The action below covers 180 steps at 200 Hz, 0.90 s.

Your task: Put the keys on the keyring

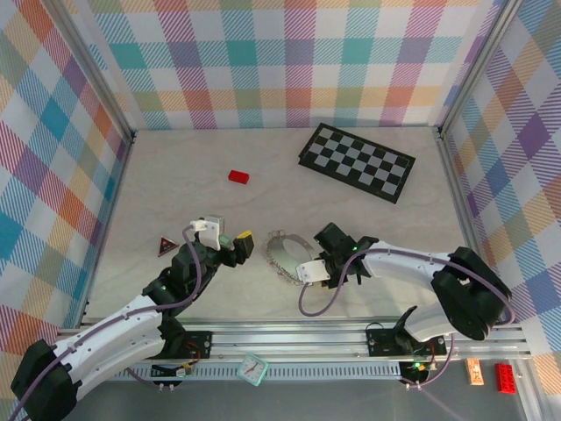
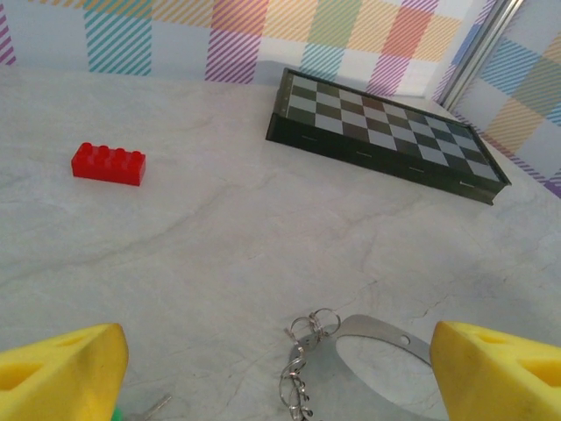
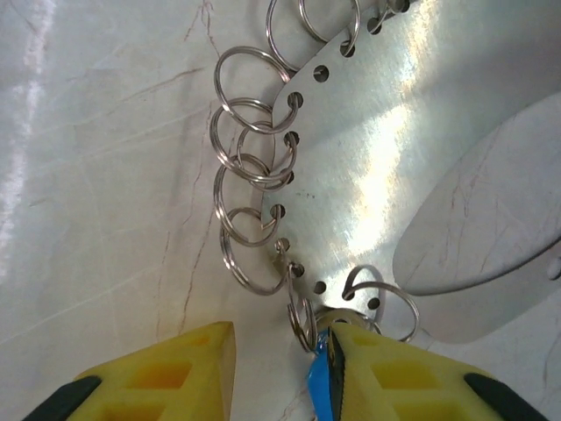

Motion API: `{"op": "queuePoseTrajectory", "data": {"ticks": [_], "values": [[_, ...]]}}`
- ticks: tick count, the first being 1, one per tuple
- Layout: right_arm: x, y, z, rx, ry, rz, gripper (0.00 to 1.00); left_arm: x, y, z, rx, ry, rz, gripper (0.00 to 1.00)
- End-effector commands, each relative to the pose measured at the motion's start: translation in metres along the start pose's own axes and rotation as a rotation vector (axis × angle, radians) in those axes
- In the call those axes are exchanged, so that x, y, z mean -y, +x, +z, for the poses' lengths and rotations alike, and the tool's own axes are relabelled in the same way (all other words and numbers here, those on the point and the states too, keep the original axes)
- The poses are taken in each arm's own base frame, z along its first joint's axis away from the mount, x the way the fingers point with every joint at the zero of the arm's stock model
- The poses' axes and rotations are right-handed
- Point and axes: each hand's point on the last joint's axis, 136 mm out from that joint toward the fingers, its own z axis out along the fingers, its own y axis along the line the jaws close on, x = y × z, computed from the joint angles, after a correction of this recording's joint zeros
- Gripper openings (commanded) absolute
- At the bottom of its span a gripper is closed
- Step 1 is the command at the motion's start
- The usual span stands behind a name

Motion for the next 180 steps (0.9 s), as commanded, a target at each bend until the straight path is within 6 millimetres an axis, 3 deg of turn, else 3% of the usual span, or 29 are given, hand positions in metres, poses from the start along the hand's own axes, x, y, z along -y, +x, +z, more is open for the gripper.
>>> {"op": "queuePoseTrajectory", "data": {"ticks": [1,23,85,95,131,180], "values": [[0.015,-0.012,0.001,0.045,0.023,-0.053,0.31,0.007,-0.015,0.001,0.047,0.035,0.016,0.88],[0.015,-0.013,0.003,0.051,0.021,-0.057,0.27,0.009,-0.011,0.003,0.043,0.044,0.009,0.88],[0.02,-0.018,-0.002,0.066,0.036,-0.04,0.0,0.005,-0.012,0.0,0.048,0.025,0.016,0.88],[0.023,-0.02,-0.007,0.07,0.053,-0.034,0.0,0.005,-0.015,-0.001,0.048,0.026,0.023,0.88],[0.04,-0.042,-0.041,0.17,0.132,0.043,0.0,0.014,-0.031,-0.011,0.097,0.072,0.052,0.86],[0.057,-0.091,-0.098,0.456,0.217,0.199,0.0,0.046,-0.064,-0.022,0.134,0.199,0.211,0.78]]}}
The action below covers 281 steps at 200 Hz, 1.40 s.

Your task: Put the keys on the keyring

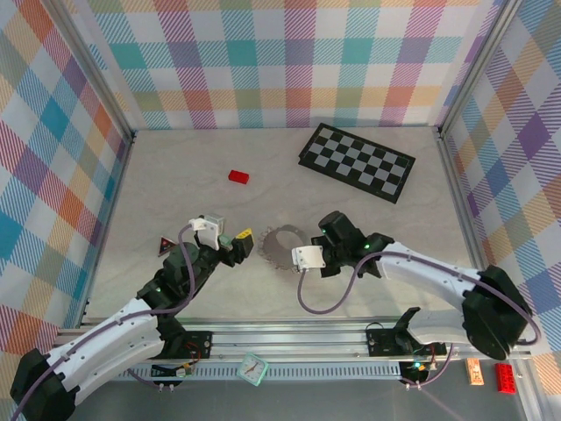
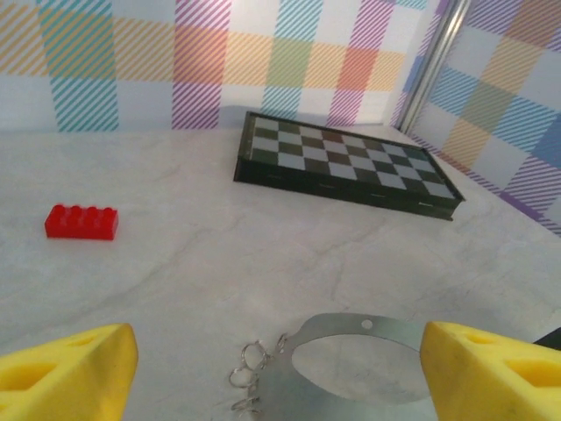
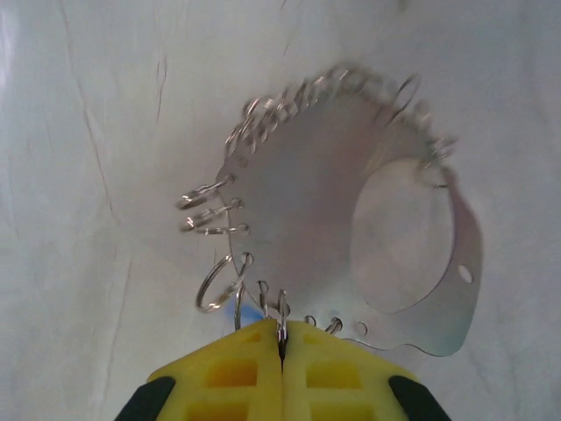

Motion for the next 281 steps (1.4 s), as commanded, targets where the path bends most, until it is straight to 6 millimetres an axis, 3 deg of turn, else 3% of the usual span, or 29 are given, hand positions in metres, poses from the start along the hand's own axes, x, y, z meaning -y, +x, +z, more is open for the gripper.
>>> {"op": "queuePoseTrajectory", "data": {"ticks": [1,36,51,78,85,104,131,164,234,281], "values": [[0.013,-0.048,-0.023,0.21,0.027,0.12,0.0,0.021,-0.035,-0.004,0.046,0.093,0.113,0.78],[0.025,-0.084,-0.05,0.429,0.089,0.191,0.0,0.053,-0.039,-0.01,-0.102,0.264,0.306,0.68],[0.026,-0.093,-0.055,0.492,0.1,0.196,0.0,0.063,-0.029,-0.014,-0.168,0.346,0.416,0.65],[0.025,-0.105,-0.06,0.561,0.075,0.19,0.0,0.079,-0.014,-0.019,-0.224,0.491,0.618,0.5],[0.024,-0.108,-0.062,0.575,0.072,0.185,0.0,0.085,-0.002,-0.026,-0.273,0.573,0.674,0.46],[0.023,-0.114,-0.067,0.602,0.074,0.166,0.0,0.091,0.01,-0.028,-0.301,0.651,0.759,0.42],[0.019,-0.118,-0.069,0.614,0.058,0.152,0.0,0.1,0.005,-0.018,-0.204,0.67,0.747,0.42],[0.018,-0.126,-0.072,0.636,0.049,0.14,0.0,0.104,0.013,-0.018,-0.169,0.698,0.719,0.41],[0.018,-0.142,-0.068,0.659,0.031,0.133,0.0,0.111,0.024,-0.015,-0.169,0.743,0.683,0.31],[0.021,-0.147,-0.065,0.656,0.045,0.141,0.0,0.113,0.033,-0.017,-0.199,0.775,0.676,0.31]]}}
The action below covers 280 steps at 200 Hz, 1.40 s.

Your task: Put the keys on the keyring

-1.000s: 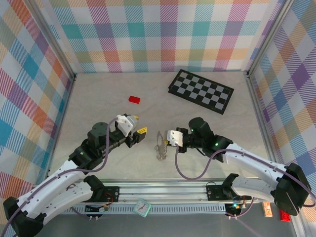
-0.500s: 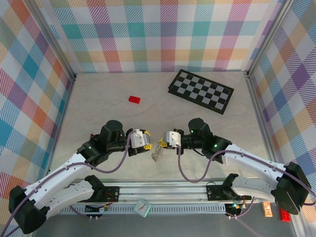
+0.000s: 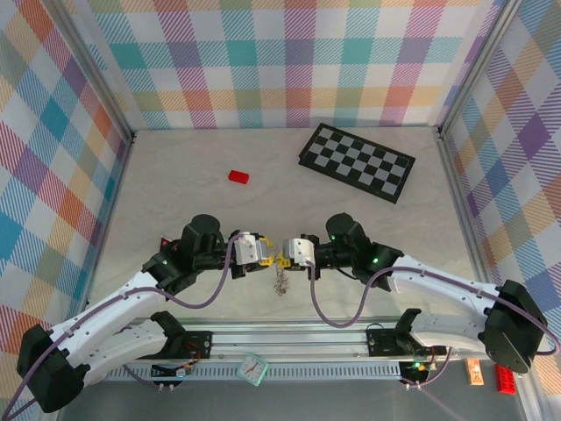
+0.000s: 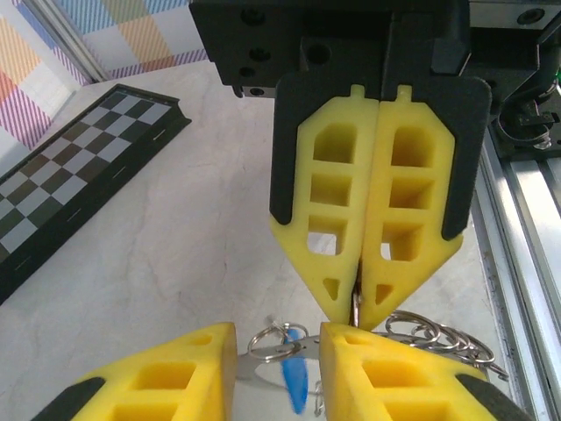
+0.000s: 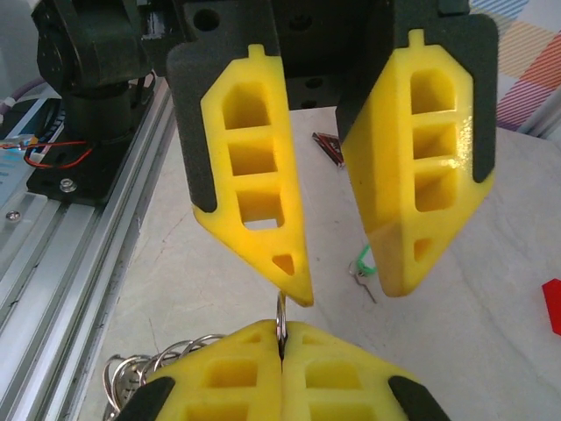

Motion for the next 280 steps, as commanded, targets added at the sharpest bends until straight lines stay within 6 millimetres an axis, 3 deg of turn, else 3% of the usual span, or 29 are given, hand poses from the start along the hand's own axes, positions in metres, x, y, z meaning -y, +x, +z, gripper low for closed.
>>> {"op": "queuePoseTrajectory", "data": {"ticks": [1,45,79,154,199,223,230,250,280], "values": [[0.013,-0.036,-0.002,0.096,0.038,-0.043,0.0,0.007,-0.001,0.002,0.026,0.038,0.004,0.31],[0.02,-0.022,-0.005,0.023,0.093,-0.066,0.0,-0.001,0.007,-0.01,-0.015,-0.056,0.043,0.37],[0.019,-0.029,-0.008,0.04,0.084,-0.064,0.0,0.01,0.014,-0.009,-0.027,-0.012,0.035,0.38],[0.014,-0.044,0.005,0.101,0.042,-0.063,0.0,0.012,0.006,-0.002,0.012,0.028,0.015,0.3],[0.008,-0.043,0.012,0.101,0.01,-0.051,0.0,0.01,0.001,-0.002,0.029,0.021,0.022,0.19],[0.005,-0.039,0.013,0.09,-0.009,-0.04,0.0,0.01,0.001,-0.002,0.028,0.025,0.029,0.0],[0.004,-0.037,0.012,0.082,-0.009,-0.037,0.0,0.01,0.001,-0.002,0.026,0.023,0.033,0.0],[0.003,-0.025,0.005,0.025,0.014,-0.055,0.28,0.01,0.002,-0.004,0.026,0.02,0.042,0.0],[0.004,0.007,-0.012,-0.131,0.077,-0.121,0.34,0.013,0.005,-0.004,0.02,0.028,0.043,0.0]]}}
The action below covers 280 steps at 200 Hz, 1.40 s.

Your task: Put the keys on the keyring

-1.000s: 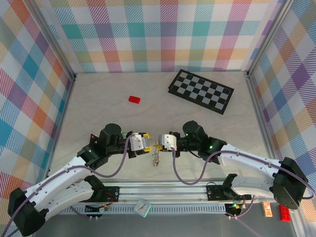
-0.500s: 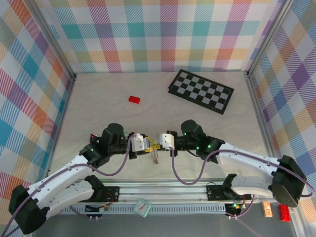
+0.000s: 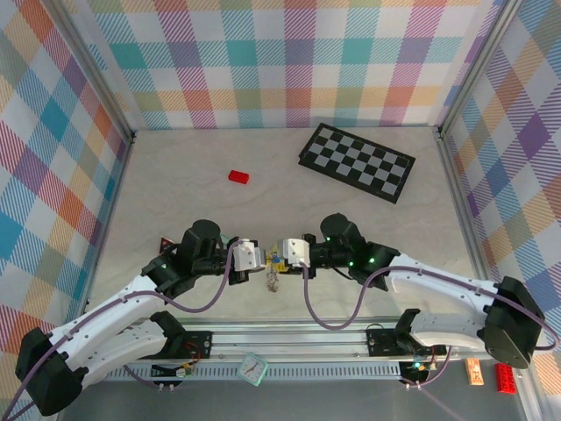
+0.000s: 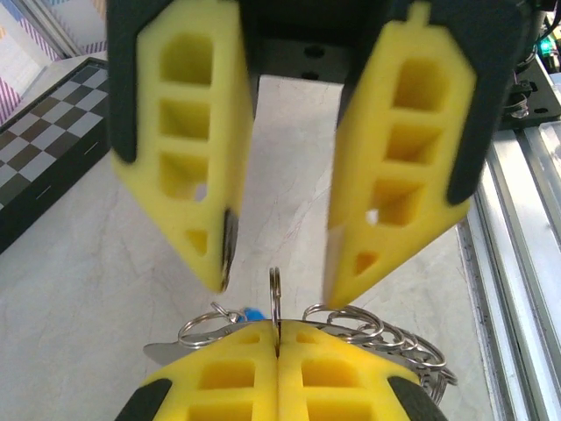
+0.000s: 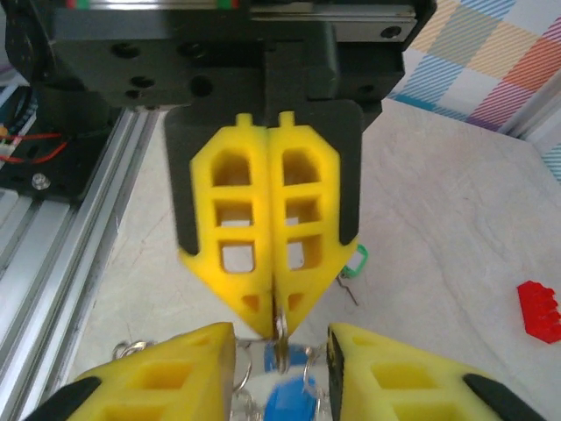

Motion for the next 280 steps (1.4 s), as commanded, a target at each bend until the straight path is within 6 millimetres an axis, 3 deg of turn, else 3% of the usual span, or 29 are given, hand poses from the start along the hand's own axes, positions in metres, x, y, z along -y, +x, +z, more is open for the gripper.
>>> {"op": "queuePoseTrajectory", "data": {"ticks": [1,27,95,114,132,152,172,209,219,234,255,268,280], "values": [[-0.003,0.014,-0.014,-0.092,0.02,-0.069,0.34,0.0,-0.012,-0.002,0.056,-0.002,0.045,0.0],[-0.004,0.009,-0.015,-0.08,0.011,-0.071,0.33,0.002,-0.011,0.0,0.049,0.018,0.038,0.0],[0.002,-0.012,0.005,-0.016,-0.035,-0.077,0.26,0.007,-0.008,0.002,0.03,0.043,0.031,0.0],[0.002,-0.013,0.006,-0.014,-0.038,-0.073,0.16,0.007,-0.008,0.002,0.028,0.045,0.029,0.0],[0.0,-0.011,0.006,-0.018,-0.046,-0.07,0.0,0.006,-0.009,0.002,0.029,0.042,0.025,0.0],[-0.003,-0.011,0.007,-0.007,-0.061,-0.054,0.0,0.003,-0.01,0.002,0.036,0.031,0.011,0.0],[-0.007,-0.016,0.007,0.028,-0.078,-0.03,0.0,0.001,-0.011,0.003,0.043,0.018,0.001,0.1],[-0.008,-0.022,0.008,0.074,-0.08,0.001,0.0,0.001,-0.01,0.005,0.04,0.02,-0.006,0.14],[-0.007,-0.023,0.008,0.077,-0.081,0.004,0.0,0.001,-0.01,0.005,0.04,0.02,-0.005,0.12],[-0.008,-0.02,0.009,0.064,-0.079,0.009,0.0,0.001,-0.01,0.005,0.04,0.021,-0.002,0.0],[-0.001,-0.01,0.004,0.023,-0.022,0.01,0.0,-0.003,-0.01,0.003,0.033,-0.002,0.007,0.0],[0.011,0.002,-0.007,-0.002,0.056,0.045,0.22,-0.006,-0.011,0.0,0.026,-0.026,0.01,0.0],[0.035,0.014,-0.026,-0.001,0.188,0.121,0.34,-0.01,-0.01,-0.003,0.007,-0.05,0.003,0.0]]}}
